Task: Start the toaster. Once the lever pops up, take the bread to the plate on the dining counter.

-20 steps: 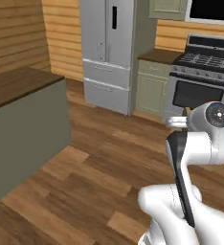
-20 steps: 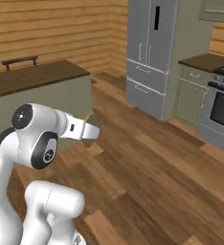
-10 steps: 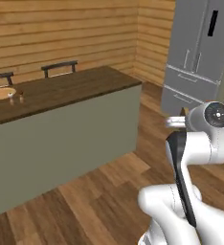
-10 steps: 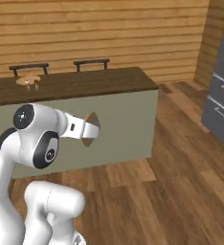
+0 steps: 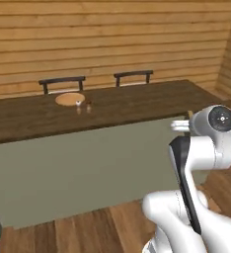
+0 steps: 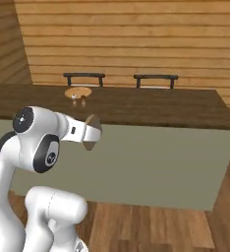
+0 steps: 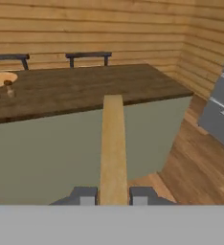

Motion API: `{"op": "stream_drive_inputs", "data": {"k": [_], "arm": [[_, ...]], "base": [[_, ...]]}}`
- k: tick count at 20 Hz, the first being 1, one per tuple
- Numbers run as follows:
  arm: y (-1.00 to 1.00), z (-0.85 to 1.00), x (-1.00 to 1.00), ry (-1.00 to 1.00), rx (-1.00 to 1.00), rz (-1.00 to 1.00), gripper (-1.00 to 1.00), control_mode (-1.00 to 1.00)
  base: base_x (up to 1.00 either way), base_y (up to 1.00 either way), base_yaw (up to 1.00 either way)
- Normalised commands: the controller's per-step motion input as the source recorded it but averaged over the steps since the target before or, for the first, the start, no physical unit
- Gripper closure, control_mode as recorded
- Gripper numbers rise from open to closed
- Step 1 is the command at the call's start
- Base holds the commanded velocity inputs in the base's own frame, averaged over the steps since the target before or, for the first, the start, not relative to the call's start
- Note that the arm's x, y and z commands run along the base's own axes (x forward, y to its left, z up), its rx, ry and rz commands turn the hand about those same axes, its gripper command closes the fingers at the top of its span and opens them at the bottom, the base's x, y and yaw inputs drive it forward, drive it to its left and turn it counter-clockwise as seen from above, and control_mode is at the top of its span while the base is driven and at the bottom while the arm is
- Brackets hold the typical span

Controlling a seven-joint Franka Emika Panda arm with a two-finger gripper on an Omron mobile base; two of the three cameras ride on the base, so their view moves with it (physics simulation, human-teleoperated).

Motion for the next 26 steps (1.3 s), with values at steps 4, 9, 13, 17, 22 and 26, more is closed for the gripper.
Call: {"op": "stream_drive_inputs", "data": {"k": [4, 9, 13, 17, 22, 26], "arm": [[0.00, 0.00, 0.00, 0.00, 0.00, 0.00, 1.00, 1.00], [0.00, 0.00, 0.00, 0.00, 0.00, 0.00, 1.00, 1.00], [0.00, 0.00, 0.00, 0.00, 0.00, 0.00, 1.00, 1.00], [0.00, 0.00, 0.00, 0.00, 0.00, 0.00, 1.00, 1.00], [0.00, 0.00, 0.00, 0.00, 0.00, 0.00, 1.00, 1.00], [0.00, 0.00, 0.00, 0.00, 0.00, 0.00, 1.00, 1.00]], "base": [[1.00, -0.01, 0.48], [0.89, 0.00, 0.45], [0.48, 0.00, 0.20], [0.06, 0.10, -0.07], [0.60, 0.52, -0.31], [0.73, 0.51, -0.19]]}}
